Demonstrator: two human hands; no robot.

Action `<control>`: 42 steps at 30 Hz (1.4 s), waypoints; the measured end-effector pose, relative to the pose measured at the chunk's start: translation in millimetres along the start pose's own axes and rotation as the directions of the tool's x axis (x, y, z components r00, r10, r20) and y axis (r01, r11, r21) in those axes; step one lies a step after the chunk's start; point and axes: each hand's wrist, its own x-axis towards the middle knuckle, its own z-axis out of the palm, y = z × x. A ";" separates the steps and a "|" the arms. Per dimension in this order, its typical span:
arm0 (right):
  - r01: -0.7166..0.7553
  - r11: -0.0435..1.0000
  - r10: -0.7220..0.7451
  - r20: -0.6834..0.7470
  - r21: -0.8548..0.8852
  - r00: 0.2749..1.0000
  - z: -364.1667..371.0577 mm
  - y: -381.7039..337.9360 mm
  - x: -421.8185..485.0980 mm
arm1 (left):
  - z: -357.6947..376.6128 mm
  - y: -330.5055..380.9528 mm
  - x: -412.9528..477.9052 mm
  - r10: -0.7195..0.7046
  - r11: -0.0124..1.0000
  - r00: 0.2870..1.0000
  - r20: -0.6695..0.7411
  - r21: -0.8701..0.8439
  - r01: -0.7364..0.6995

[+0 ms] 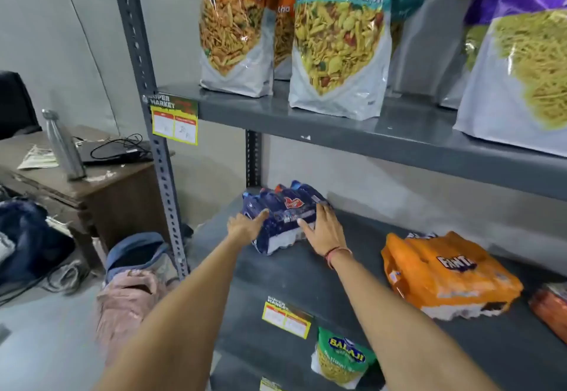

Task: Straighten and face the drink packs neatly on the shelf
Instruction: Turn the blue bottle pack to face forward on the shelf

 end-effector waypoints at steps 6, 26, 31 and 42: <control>-0.302 0.936 0.295 0.066 0.179 0.953 10.6 7.4 47.3 | 42.5 2.7 28.4 -0.237 0.875 0.971 0.029 -0.429 0.226; -0.206 0.768 0.401 -0.204 0.606 0.893 22.9 35.2 -9.3 | 51.6 -38.0 18.2 0.363 0.697 0.929 -0.072 -0.640 -0.322; -0.195 0.893 0.296 -0.202 0.406 0.934 24.7 49.5 -51.3 | 39.1 -68.4 19.7 0.526 0.799 0.850 -0.033 -0.322 -0.507; -0.263 0.373 0.455 0.072 0.890 0.888 3.8 46.0 -44.3 | 89.5 -69.7 -62.2 0.531 0.798 0.830 -0.172 -0.227 -0.558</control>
